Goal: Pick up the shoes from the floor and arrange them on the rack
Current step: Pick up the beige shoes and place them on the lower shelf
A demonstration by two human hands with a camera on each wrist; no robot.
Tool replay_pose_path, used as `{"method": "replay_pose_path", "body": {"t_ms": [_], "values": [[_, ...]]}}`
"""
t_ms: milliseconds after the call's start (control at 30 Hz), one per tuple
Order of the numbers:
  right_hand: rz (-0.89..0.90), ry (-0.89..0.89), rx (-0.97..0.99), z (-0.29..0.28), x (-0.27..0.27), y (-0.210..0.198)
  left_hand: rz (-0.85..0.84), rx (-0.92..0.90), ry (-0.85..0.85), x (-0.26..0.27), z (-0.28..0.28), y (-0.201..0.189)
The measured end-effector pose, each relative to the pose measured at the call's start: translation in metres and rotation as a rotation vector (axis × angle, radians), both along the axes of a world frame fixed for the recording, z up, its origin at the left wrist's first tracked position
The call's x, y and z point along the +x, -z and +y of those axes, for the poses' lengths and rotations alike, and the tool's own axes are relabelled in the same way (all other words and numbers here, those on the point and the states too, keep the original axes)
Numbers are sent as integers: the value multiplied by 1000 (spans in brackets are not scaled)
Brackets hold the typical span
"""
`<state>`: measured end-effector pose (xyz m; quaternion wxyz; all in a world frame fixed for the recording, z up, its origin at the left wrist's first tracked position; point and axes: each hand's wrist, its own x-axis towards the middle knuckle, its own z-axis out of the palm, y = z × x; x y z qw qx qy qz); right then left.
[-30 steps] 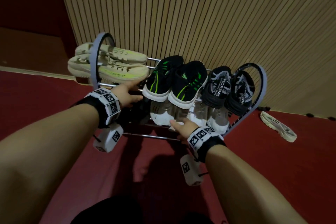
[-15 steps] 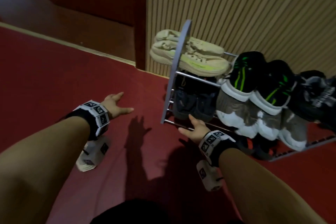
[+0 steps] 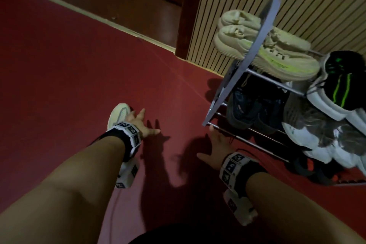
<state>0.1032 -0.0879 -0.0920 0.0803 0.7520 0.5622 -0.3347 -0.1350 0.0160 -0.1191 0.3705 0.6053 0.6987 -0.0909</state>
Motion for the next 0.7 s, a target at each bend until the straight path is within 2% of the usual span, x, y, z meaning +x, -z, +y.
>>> {"method": "replay_pose_path", "body": {"t_ms": [133,300,500,700], "values": [[12,-122,72,28,-28,9,111,-21,-72,-17,-4,19],[-26,-267,70,49,-45,17,241,-113,-216,-30,-8,55],[8,-244,18,60,-46,33,221,-190,-219,-33,-11,90],[43,-228,-27,57,-41,43,315,-96,-222,-42,-8,125]]}}
